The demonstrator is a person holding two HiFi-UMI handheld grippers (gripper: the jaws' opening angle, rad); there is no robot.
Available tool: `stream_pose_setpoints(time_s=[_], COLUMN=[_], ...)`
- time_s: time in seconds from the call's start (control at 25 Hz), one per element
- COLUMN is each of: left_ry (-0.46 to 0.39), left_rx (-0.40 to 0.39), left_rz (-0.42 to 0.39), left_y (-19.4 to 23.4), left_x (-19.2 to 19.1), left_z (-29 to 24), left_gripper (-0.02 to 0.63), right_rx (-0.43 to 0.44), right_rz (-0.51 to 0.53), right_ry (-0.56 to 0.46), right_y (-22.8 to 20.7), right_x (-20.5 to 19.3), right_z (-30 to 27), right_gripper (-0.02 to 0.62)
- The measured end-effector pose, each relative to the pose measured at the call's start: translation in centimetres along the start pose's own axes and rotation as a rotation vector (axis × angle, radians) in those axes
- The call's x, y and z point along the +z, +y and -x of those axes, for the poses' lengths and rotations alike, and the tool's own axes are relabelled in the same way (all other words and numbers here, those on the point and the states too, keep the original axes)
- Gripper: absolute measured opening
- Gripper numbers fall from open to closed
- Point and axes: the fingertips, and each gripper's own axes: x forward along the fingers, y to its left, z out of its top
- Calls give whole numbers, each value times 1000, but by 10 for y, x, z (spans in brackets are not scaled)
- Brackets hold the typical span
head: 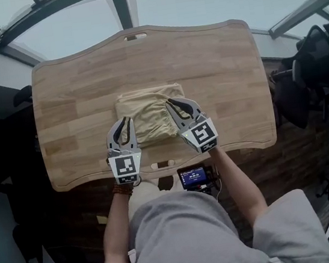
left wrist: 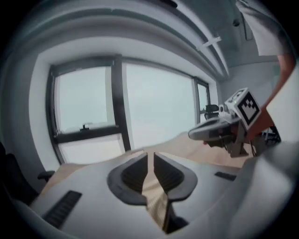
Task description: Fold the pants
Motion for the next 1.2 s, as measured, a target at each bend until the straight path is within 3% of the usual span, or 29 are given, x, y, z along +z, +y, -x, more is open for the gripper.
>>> stream_pose_setpoints(time_s=[0.12,0.2,0.4,0.64,1.0,1.2], left_ry=[-217,-287,-285,-286,-300,-298], left_rx=[29,3,-104,-156,-288,-324], left_rz=[-26,-26,-60,-83,-119,-116], left_y=[12,15,19,23,19,15], left_x=[70,95,98,84,69,59], left_z=[17,25,35,48,68,65], left_gripper=[31,20,8,8,8,8], right_rx=[-83,-138,-234,-338,-364,-398], right_rz=[8,25,91,20,-16,-45], right_ry=[-78,-103,-159,-139,-129,-117], right_y=[6,13,48,80,119,123], right_x=[36,55,91,99,80,68], right_z=[13,22,35,36,30,36], right_gripper=[15,14,11,5,3,3])
